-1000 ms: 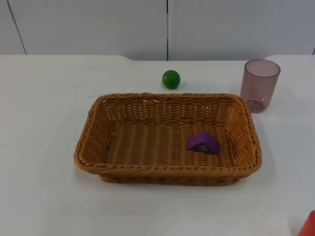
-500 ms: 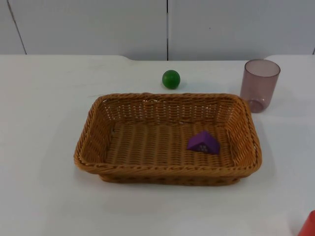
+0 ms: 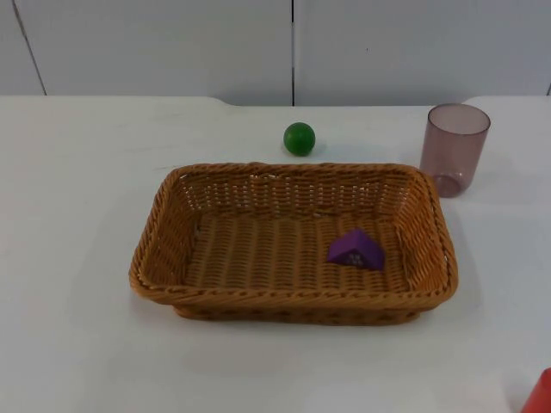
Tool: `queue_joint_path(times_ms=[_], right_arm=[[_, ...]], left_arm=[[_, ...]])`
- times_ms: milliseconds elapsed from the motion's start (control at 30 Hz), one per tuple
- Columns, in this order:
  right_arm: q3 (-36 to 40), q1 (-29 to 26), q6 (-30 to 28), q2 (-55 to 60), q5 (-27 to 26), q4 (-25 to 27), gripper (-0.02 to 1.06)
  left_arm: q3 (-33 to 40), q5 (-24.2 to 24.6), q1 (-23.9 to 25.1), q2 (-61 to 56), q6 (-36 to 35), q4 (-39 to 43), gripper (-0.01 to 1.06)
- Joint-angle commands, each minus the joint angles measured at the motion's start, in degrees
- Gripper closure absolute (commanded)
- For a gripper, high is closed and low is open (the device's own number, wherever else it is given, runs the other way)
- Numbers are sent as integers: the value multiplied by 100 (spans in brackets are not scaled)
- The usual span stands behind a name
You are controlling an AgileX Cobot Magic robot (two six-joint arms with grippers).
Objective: Pick up the basket with the left hand and place the triangular block into the basket with the right hand.
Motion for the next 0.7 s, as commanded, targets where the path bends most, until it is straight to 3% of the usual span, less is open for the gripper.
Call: queue_joint_path(times_ms=[0,467,667], right_arm=[[1,-31,-52,-23,5,21,-1],[1,-41,17,-23,-7,21,-1],[1,-770,17,-23,-6,44,-1]], left_arm=[[25,-8,-33,-20,-1,-57,0],[25,-19,-33,-20,-2,-71,0],[25,-19,-33,-20,-2,-71,0]])
